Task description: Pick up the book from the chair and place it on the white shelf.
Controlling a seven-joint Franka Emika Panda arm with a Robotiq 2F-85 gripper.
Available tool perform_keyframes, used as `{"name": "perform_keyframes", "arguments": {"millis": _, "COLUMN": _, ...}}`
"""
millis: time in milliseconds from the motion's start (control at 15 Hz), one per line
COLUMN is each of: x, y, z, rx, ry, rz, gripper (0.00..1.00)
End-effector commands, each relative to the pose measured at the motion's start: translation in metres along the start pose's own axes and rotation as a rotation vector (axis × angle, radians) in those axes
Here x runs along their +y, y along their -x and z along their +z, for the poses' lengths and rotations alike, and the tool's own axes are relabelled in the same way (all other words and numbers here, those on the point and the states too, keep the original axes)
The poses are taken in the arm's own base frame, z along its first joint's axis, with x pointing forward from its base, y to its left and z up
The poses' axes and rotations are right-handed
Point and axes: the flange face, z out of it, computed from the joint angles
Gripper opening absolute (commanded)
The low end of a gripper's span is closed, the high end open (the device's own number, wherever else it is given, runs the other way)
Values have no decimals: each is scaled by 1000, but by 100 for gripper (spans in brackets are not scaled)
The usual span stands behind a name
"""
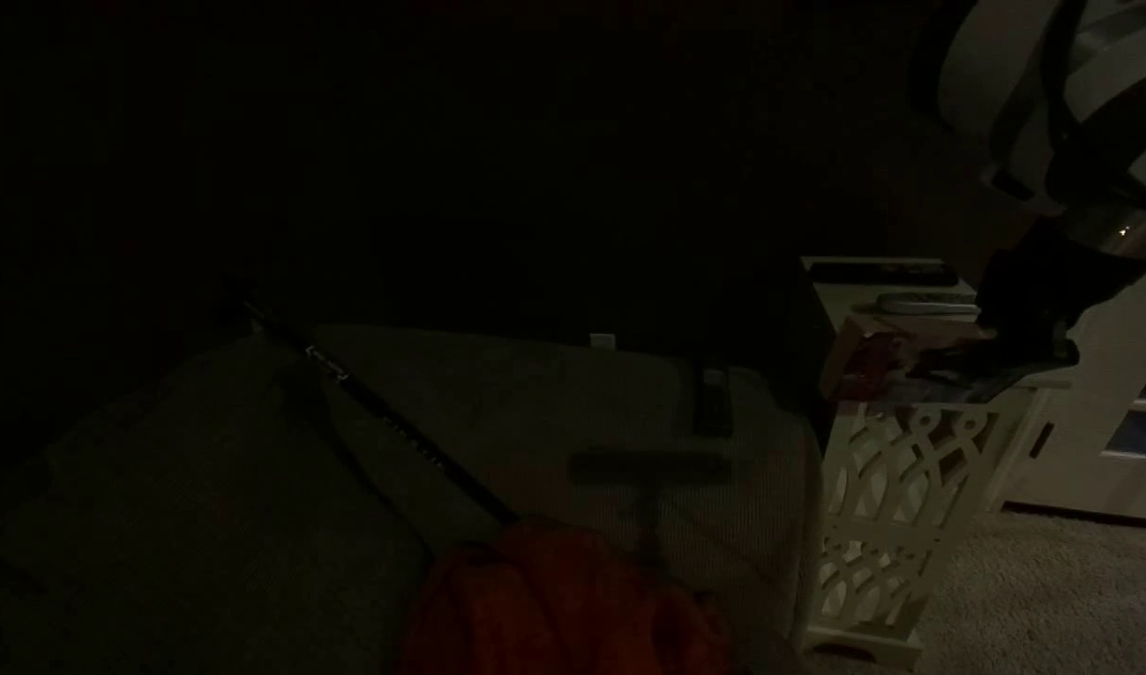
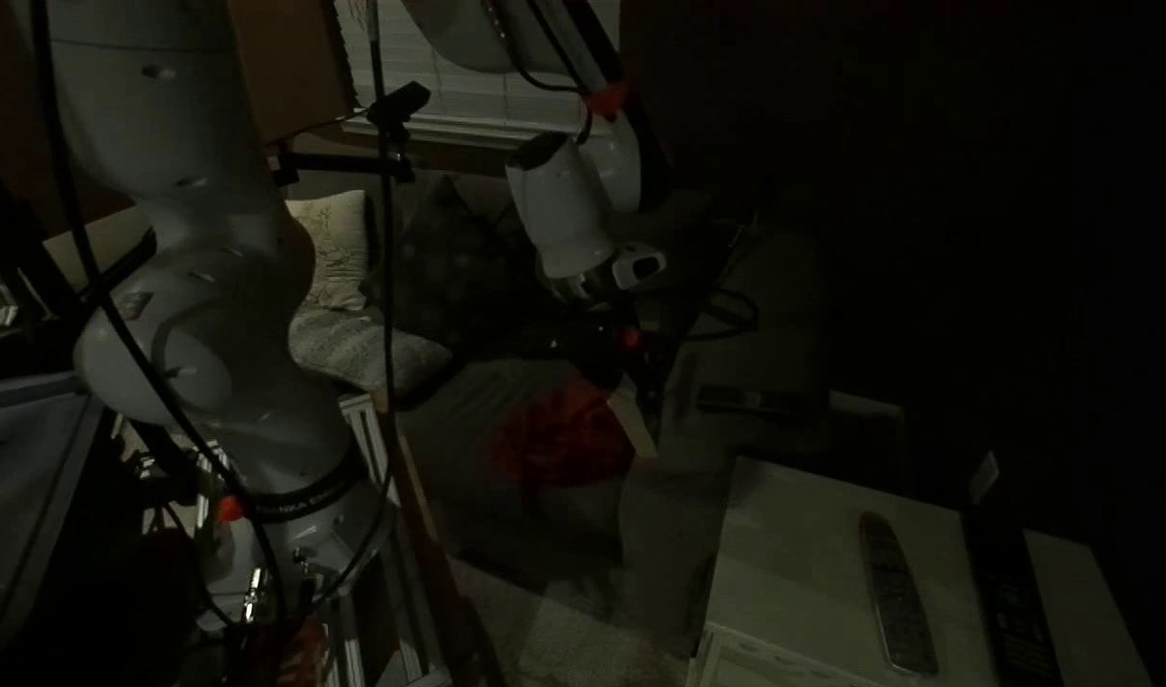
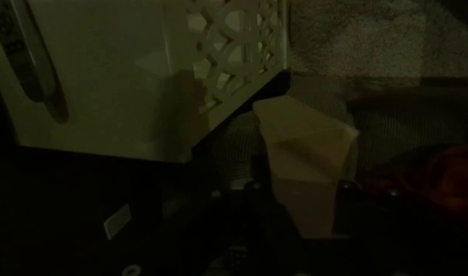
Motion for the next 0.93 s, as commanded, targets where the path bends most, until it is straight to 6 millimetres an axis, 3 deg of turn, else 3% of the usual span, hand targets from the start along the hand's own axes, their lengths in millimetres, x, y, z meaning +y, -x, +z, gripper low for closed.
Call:
{"name": "perform_keyframes", "arguments": {"millis": 0, "x": 19, "y": 20, "z": 3, "rx": -74, "ry": 34, "rz": -7, "gripper": 8}}
{"name": "perform_keyframes", "arguments": {"millis": 333, "x": 73, "y": 34, "z": -18, "rx": -101, "ry": 136, "rz": 122, "gripper": 8}}
{"name": "perform_keyframes", "arguments": {"millis": 467, "x": 95, "y": 35, "z": -35, "rx": -117, "ry": 200, "rz": 160, "gripper": 8}}
{"name": "perform_keyframes", "arguments": {"millis": 533, "x": 116, "y": 36, "z": -58, "rx": -115, "ry": 274, "rz": 198, "gripper": 8}}
{"name": "perform_keyframes", "arguments": {"millis": 600, "x": 125, "y": 35, "z": -66, "rx": -118, "ry": 311, "rz": 220, "gripper": 8}}
{"name": "perform_keyframes", "arguments": {"millis": 667, "x": 104, "y": 37, "z": -34, "rx": -127, "ry": 214, "rz": 198, "gripper": 30}}
{"name": "perform_keyframes", "arguments": {"millis": 733, "x": 115, "y": 35, "z": -45, "rx": -122, "ry": 253, "rz": 211, "gripper": 30}}
{"name": "perform_keyframes", "arguments": {"millis": 800, "x": 121, "y": 34, "z": -53, "rx": -116, "ry": 275, "rz": 221, "gripper": 8}}
{"name": "perform_keyframes", "arguments": {"millis": 867, "x": 124, "y": 35, "z": -55, "rx": -119, "ry": 322, "rz": 229, "gripper": 8}}
